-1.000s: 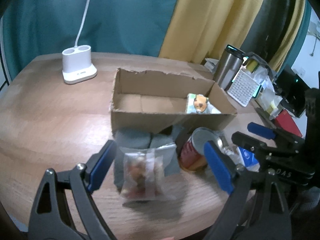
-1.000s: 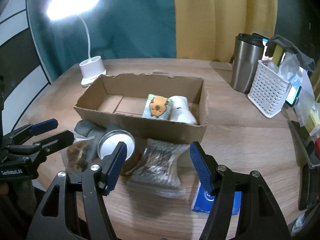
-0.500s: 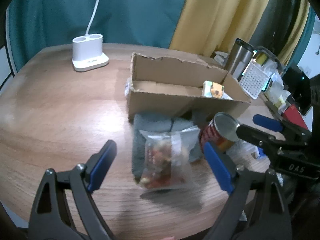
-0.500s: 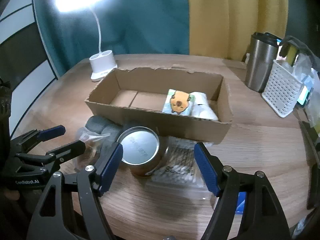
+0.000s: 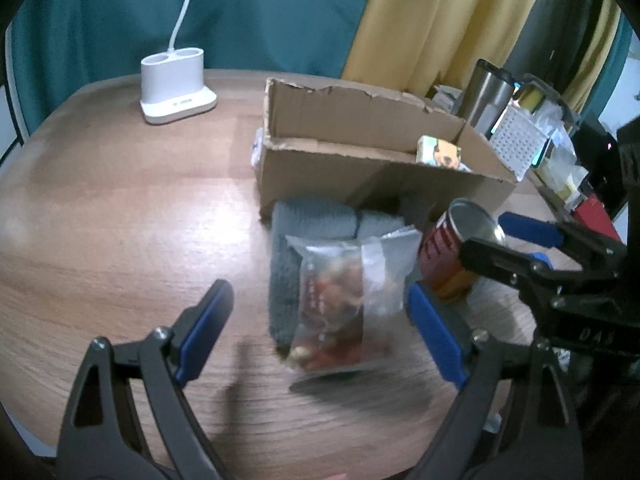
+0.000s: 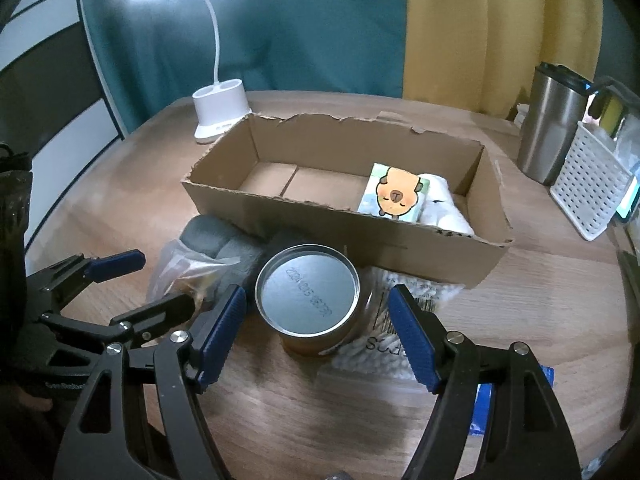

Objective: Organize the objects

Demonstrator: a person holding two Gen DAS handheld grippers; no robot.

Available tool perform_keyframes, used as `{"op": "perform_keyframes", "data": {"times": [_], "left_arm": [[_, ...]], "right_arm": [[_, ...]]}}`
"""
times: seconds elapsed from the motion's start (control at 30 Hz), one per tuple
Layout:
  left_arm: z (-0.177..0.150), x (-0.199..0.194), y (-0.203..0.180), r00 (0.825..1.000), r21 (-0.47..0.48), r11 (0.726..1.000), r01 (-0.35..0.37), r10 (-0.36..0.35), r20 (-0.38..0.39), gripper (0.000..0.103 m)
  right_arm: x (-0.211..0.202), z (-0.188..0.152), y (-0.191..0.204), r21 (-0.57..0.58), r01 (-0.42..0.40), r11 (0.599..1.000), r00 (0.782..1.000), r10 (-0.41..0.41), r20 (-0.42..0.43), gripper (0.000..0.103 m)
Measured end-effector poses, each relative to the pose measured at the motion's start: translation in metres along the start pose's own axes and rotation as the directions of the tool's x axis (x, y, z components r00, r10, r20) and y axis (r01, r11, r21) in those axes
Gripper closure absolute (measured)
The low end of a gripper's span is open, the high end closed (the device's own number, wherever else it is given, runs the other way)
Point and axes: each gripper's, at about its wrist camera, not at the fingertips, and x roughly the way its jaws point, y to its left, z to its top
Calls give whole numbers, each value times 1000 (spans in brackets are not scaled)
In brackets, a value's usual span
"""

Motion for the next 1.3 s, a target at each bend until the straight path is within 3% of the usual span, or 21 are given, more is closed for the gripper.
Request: {"op": "perform_keyframes", "data": {"times": [0.37, 0.47, 0.6, 0.63, 0.7, 0.77, 1.3], "left_arm": [[-3, 11, 0, 1000, 10, 1000, 4, -4, -29, 15], [-2, 12, -2, 999, 17, 1000, 19, -18, -38, 28], [-3, 11, -7, 999, 32, 999, 37, -35, -38, 35], [-3, 11, -8, 999, 33, 999, 38, -37, -37, 36], [-3, 9, -8, 999, 34, 998, 45, -44, -32, 47], [-2, 7, -9, 999, 39, 998, 47, -46, -25, 49], [2, -15, -12, 998, 32, 998, 51, -52, 38, 52]], "right_arm": [[13, 2, -2, -1, -5, 1000, 1000, 5, -27, 28], [15, 3, -1, -7, -14, 1000, 1000, 14, -28, 34], [14, 3, 2, -29, -24, 999, 1000, 23, -21, 44], [14, 3, 3, -33, -24, 999, 1000, 24, -20, 44], [14, 3, 4, -34, -22, 999, 1000, 22, -20, 44], [14, 3, 3, -32, -24, 999, 1000, 23, -21, 44], [-6, 3, 7, -49, -6, 999, 1000, 7, 22, 44]]}}
